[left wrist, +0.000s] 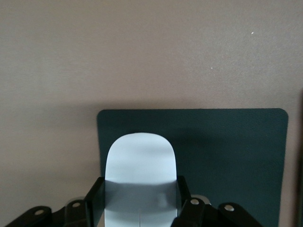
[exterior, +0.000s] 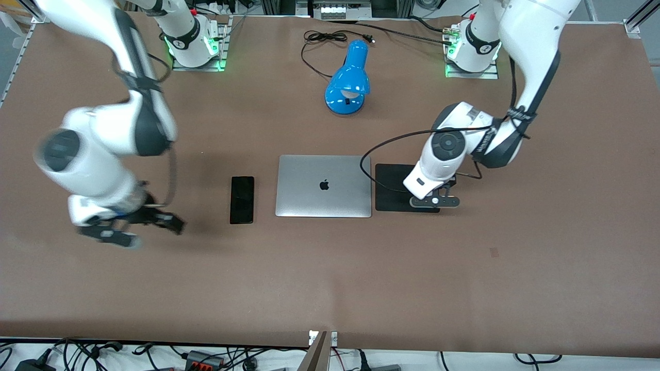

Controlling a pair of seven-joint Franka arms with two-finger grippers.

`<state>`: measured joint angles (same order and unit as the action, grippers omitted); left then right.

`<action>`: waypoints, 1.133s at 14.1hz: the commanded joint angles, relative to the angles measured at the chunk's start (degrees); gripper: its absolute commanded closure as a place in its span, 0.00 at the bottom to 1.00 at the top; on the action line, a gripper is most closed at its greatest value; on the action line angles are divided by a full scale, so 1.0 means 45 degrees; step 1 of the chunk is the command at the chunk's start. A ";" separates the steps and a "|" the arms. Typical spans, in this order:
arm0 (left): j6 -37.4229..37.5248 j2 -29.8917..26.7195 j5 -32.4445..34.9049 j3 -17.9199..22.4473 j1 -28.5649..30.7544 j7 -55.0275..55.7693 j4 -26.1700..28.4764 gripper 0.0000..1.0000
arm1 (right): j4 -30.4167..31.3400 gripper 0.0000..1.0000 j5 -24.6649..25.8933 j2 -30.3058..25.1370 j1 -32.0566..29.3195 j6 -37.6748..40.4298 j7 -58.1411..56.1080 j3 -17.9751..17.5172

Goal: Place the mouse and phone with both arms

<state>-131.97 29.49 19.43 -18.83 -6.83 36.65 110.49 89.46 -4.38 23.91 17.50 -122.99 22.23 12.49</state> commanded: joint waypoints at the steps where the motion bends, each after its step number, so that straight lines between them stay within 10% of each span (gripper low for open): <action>1: -0.0731 0.0340 0.0526 -0.0015 -0.0082 0.0779 0.0153 0.70 | 0.0043 0.00 0.0036 -0.1577 -0.0313 0.2300 0.0118 0.0055; 6: -0.1748 0.0751 0.0526 -0.0014 -0.0122 0.1113 0.0524 0.67 | 0.0547 0.00 0.0114 -0.4351 -0.0977 0.5645 -0.2238 0.0602; 8: -0.1748 0.0752 0.0526 -0.0014 -0.0103 0.1113 0.0525 0.11 | 0.2124 0.00 0.1009 -0.5561 -0.1075 0.5419 -0.3370 0.0681; 9: -0.1710 0.0713 0.0526 -0.0014 -0.0103 0.1074 0.0505 0.00 | 0.2461 0.00 0.1052 -0.5877 -0.1153 0.5126 -0.3667 0.0719; 16: 0.0782 -0.1275 0.0546 -0.0014 0.0307 0.0472 -0.0351 0.00 | -0.0242 0.00 0.1169 -0.4243 -0.1581 0.6038 -0.3845 0.0409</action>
<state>-134.61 28.40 20.25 -18.75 -5.97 39.87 109.96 95.13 0.11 0.47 11.35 -97.15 5.95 15.75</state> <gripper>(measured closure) 0.000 0.000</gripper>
